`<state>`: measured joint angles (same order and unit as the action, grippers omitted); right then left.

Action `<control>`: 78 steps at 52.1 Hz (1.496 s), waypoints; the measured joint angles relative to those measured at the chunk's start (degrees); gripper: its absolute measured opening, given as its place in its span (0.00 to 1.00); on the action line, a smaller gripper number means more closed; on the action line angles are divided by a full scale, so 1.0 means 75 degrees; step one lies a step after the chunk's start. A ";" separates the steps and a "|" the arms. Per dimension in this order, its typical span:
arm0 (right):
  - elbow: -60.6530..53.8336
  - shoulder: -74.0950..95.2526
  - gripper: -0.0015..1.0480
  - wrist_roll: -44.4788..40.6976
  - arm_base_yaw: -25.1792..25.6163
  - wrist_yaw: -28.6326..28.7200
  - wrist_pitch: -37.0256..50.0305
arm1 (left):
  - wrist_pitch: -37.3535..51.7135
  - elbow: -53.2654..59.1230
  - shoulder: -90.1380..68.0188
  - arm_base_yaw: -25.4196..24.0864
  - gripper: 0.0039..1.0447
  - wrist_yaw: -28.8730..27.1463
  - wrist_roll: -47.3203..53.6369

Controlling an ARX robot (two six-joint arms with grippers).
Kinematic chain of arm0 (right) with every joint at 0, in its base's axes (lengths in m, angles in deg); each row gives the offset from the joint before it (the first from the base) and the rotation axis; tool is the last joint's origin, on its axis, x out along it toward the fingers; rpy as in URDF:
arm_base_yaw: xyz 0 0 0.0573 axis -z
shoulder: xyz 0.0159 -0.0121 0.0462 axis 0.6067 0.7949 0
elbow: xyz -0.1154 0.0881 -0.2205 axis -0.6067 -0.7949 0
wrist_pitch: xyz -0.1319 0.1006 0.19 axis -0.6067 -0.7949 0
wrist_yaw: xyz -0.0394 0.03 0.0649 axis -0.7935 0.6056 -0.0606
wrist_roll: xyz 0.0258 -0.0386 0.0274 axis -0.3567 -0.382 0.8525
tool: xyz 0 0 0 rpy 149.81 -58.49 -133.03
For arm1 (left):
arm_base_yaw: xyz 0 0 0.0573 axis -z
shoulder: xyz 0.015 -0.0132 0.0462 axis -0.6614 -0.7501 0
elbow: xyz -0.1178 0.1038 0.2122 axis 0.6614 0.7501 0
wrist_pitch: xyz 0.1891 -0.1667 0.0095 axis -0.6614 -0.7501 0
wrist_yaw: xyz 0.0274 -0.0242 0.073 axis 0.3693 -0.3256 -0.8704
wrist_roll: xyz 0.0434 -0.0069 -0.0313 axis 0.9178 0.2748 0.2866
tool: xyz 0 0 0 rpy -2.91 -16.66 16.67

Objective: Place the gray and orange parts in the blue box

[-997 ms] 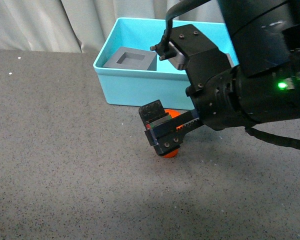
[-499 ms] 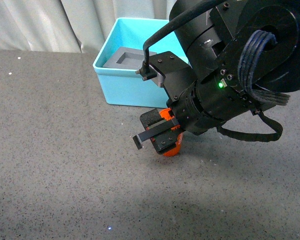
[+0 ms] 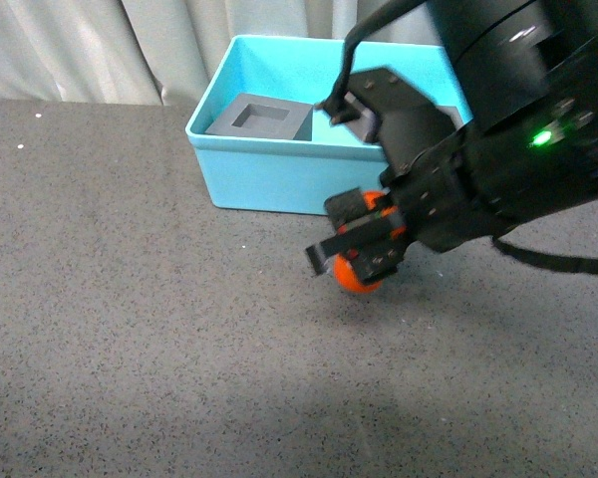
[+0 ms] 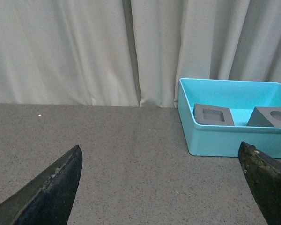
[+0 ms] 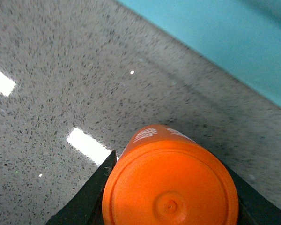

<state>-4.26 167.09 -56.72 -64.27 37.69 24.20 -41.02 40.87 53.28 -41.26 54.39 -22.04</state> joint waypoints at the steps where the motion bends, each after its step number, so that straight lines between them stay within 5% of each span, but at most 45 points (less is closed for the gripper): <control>1: -0.0047 -0.0172 0.43 -0.0020 0.0087 0.0067 0.0006 | 0.0000 0.0000 0.0000 0.0000 0.94 0.0000 0.0000; 21: 0.0793 -0.1626 0.43 -0.0796 0.1559 0.0848 0.0195 | -0.0003 0.0000 0.0000 0.0000 0.94 0.0000 0.0000; 40: 0.3238 0.1119 0.43 -0.0385 0.0857 0.0376 -0.0417 | -0.0003 0.0000 0.0000 0.0000 0.94 0.0000 0.0000; 78: 0.4809 0.2783 0.43 0.0052 0.0796 0.0420 -0.1282 | -0.0006 0.0000 0.0000 0.0000 0.94 0.0000 0.0000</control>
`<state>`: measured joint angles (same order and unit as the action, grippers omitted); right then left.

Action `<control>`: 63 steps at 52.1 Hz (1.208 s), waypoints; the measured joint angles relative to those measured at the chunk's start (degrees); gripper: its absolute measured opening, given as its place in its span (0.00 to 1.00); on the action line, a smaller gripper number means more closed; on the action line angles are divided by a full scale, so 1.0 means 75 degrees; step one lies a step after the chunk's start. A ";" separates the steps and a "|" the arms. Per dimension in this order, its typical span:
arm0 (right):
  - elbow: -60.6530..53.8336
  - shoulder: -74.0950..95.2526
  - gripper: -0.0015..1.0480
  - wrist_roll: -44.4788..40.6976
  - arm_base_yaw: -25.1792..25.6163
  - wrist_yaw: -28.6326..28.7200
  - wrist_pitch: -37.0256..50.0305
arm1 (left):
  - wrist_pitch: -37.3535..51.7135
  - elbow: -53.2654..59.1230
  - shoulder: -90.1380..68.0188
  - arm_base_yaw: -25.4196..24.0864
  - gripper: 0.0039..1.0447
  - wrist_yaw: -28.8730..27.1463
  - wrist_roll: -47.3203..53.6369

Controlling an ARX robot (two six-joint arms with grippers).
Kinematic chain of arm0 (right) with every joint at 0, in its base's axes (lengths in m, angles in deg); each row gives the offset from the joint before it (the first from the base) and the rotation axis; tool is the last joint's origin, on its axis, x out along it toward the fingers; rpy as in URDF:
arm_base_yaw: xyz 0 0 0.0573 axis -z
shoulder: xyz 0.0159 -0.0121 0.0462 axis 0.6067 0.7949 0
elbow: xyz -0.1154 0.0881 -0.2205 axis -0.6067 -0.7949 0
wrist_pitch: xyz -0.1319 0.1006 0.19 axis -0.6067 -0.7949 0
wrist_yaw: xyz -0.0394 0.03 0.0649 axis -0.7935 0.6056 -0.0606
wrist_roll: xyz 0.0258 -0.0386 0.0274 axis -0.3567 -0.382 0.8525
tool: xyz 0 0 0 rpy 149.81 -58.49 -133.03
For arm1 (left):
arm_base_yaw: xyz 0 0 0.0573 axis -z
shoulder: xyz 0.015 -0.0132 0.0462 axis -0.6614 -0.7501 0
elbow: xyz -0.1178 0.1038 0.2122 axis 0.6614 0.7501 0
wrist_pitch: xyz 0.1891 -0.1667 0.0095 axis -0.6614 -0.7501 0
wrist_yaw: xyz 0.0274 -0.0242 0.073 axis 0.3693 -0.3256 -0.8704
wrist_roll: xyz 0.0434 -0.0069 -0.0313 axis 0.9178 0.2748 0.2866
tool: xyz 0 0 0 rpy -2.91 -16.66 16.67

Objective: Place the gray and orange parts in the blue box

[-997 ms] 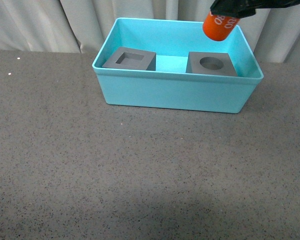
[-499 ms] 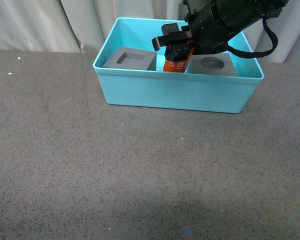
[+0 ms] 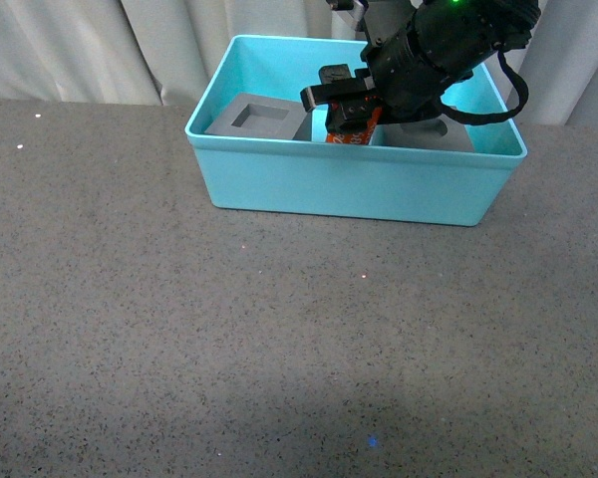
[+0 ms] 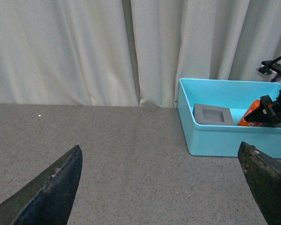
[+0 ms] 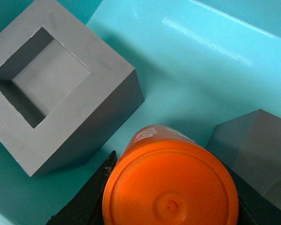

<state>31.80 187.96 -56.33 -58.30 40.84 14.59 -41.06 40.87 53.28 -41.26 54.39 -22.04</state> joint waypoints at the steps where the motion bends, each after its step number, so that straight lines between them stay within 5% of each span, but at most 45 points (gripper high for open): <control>1: 0.0041 0.0032 0.43 0.0003 -0.0009 -0.0032 -0.0020 | 0.0000 0.0000 0.0000 0.0000 0.94 -0.0003 0.0000; 22: 0.0513 0.0385 0.43 0.0017 -0.0128 -0.0052 -0.0501 | 0.0000 0.0000 0.0000 0.0000 0.94 0.0000 0.0000; 39: 0.0055 0.0047 0.92 -0.0006 -0.0128 -0.0047 -0.0061 | 0.0000 0.0000 0.0000 0.0000 0.94 0.0000 0.0000; 63: -0.3261 -0.3226 0.91 0.0405 0.0318 -0.0667 0.2098 | 0.0000 0.0000 0.0000 0.0000 0.94 0.0000 0.0000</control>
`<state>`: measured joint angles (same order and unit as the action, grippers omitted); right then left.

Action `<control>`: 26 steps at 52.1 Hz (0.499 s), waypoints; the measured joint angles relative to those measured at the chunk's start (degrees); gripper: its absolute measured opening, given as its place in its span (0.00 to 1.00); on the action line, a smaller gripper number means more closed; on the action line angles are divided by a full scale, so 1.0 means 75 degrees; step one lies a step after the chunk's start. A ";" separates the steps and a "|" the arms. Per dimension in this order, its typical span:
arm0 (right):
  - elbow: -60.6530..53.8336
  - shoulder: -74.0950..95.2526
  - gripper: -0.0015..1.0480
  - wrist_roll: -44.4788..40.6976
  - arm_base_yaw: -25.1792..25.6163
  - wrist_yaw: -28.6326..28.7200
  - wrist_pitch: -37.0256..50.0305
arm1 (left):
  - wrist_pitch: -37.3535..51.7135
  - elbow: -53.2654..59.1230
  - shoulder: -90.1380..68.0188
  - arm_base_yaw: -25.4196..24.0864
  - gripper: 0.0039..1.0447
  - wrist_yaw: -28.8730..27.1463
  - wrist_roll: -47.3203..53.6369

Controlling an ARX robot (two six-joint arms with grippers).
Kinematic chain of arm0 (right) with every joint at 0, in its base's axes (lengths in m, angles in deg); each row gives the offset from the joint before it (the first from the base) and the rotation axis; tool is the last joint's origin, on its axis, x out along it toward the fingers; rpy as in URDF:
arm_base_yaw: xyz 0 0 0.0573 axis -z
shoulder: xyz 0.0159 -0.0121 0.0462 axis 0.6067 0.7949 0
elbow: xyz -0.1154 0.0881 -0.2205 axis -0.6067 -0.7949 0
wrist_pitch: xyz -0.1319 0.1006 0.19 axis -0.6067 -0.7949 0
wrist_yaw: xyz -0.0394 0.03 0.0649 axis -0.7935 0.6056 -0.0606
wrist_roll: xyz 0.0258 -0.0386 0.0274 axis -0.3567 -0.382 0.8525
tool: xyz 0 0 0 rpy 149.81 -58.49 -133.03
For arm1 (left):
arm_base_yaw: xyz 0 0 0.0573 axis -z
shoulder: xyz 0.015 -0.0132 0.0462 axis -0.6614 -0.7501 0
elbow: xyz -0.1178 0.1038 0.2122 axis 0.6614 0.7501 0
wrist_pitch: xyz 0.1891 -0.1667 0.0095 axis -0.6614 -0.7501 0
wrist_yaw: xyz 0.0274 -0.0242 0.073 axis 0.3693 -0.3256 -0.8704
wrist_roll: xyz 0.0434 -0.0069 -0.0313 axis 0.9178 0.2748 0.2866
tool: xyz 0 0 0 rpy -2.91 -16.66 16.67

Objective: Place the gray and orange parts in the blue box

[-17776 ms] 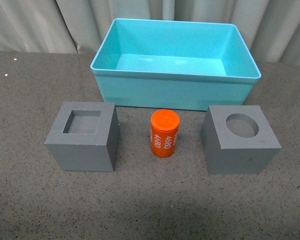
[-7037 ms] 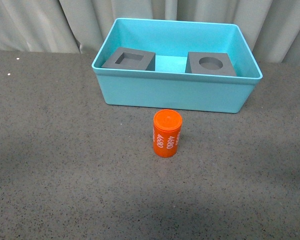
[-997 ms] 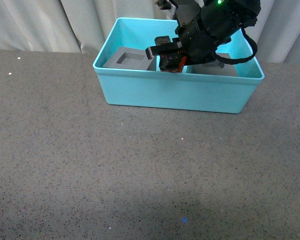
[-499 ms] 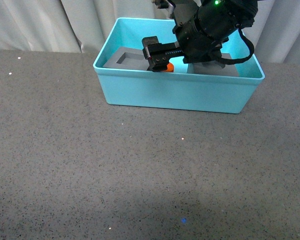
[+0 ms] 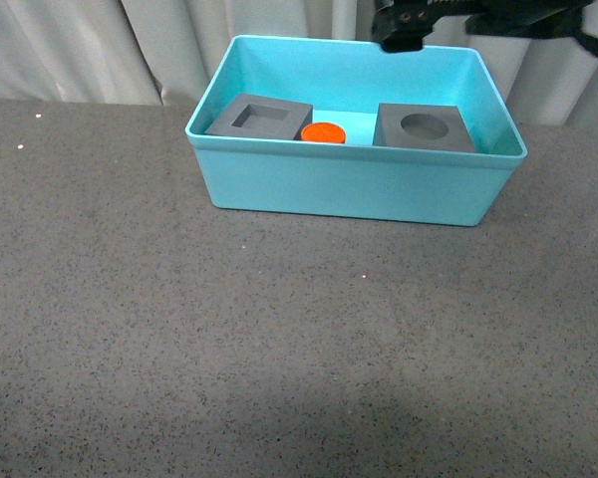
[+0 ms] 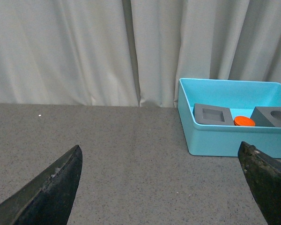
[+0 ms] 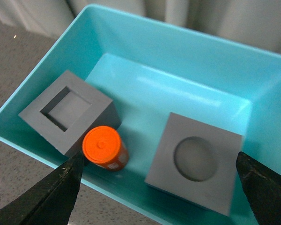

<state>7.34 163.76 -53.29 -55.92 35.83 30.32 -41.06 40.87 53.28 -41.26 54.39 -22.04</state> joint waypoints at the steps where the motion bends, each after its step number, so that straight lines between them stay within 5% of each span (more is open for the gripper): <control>1: -0.0227 -0.0198 0.91 0.0000 0.0035 -0.0163 0.0207 | 0.0000 0.0000 0.0000 0.0000 0.94 0.0000 0.0000; 14: -0.3034 -0.2669 0.91 0.0224 0.0595 -0.1670 0.2492 | 0.0000 0.0000 0.0000 0.0000 0.94 0.0000 0.0000; 26: -0.5147 -0.4835 0.91 -0.0096 0.1000 -0.2346 0.2637 | 0.0000 0.0000 0.0000 0.0000 0.94 0.0000 0.0000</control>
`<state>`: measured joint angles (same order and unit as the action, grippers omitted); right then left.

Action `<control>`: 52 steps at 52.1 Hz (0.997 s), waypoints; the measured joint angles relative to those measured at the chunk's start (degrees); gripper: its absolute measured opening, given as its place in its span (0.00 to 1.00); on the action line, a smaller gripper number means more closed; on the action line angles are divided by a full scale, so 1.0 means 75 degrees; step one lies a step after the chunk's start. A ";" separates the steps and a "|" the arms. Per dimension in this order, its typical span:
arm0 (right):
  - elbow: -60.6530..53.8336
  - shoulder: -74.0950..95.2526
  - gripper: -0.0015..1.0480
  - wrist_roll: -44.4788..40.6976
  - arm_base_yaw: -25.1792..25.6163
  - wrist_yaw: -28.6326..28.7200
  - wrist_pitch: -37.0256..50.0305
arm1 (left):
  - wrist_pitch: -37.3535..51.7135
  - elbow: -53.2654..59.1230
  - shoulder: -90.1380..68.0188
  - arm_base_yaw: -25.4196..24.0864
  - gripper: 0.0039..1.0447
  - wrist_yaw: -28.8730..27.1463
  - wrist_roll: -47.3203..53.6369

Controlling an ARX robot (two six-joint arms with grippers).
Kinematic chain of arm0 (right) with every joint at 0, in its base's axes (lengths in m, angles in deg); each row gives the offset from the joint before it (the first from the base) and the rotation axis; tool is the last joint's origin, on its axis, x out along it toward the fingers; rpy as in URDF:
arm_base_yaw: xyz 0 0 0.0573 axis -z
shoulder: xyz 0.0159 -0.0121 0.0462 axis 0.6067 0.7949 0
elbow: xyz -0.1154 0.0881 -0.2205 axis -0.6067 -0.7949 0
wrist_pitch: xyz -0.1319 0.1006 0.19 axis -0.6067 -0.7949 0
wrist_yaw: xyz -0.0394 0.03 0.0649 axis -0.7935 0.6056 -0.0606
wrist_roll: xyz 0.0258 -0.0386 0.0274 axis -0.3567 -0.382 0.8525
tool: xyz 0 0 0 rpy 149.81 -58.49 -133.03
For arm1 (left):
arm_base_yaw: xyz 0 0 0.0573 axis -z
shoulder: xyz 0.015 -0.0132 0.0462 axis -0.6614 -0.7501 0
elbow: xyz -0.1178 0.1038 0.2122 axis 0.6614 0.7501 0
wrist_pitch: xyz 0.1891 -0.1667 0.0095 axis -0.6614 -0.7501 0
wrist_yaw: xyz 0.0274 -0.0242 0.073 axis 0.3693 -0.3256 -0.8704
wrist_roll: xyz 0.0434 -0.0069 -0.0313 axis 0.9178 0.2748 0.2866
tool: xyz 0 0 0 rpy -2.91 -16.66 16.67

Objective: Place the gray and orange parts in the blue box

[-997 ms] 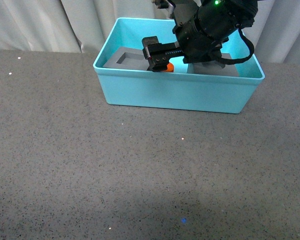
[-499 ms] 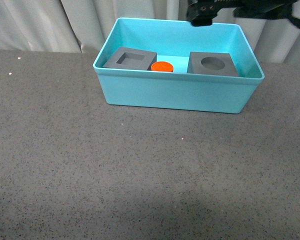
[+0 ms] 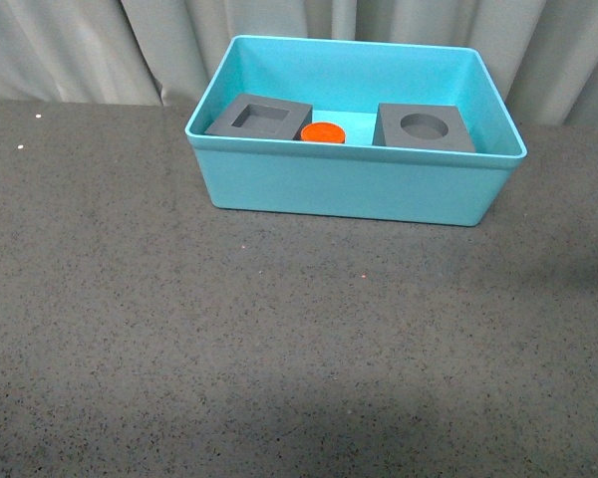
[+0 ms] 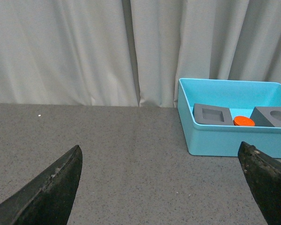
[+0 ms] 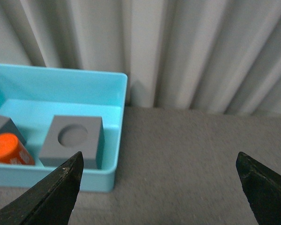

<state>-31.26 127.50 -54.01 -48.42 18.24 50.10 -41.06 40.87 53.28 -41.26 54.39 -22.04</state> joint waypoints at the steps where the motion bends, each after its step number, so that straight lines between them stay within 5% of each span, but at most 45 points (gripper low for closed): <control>1: -0.0289 -0.0326 0.91 -0.0035 0.0050 -0.0085 -0.0055 | 0.0000 0.0000 0.0000 0.0000 0.94 -0.0003 0.0000; 11: -0.1763 -0.2060 0.91 -0.0726 0.0277 -0.0624 0.0172 | 0.0000 0.0000 0.0000 0.0000 0.94 0.0000 0.0000; 18: -0.2614 -0.2276 0.89 -0.1495 0.0358 -0.1276 0.1915 | 0.0000 0.0000 0.0000 0.0000 0.94 0.0003 0.0000; 22: -0.2818 -0.2713 0.74 -0.0816 0.0647 0.0504 0.1985 | 0.0000 0.0000 0.0000 0.0000 0.94 0.0000 0.0000; 29: -0.3136 -0.3424 0.50 -0.0172 0.1064 0.1545 0.1673 | 0.0000 0.0000 0.0000 0.0000 0.94 0.0000 0.0000; 43: -0.3520 -0.4584 0.04 0.0029 0.1457 0.1731 0.0898 | 0.0000 0.0000 0.0000 0.0000 0.94 0.0000 0.0000; 52: -0.3893 -0.4986 0.01 0.0038 0.1457 0.1734 0.0868 | 0.0000 0.0000 0.0003 0.0000 0.94 0.0000 0.0000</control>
<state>-60.46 90.11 -53.73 -37.49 31.24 56.62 -41.06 40.87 53.30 -41.26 54.39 -22.04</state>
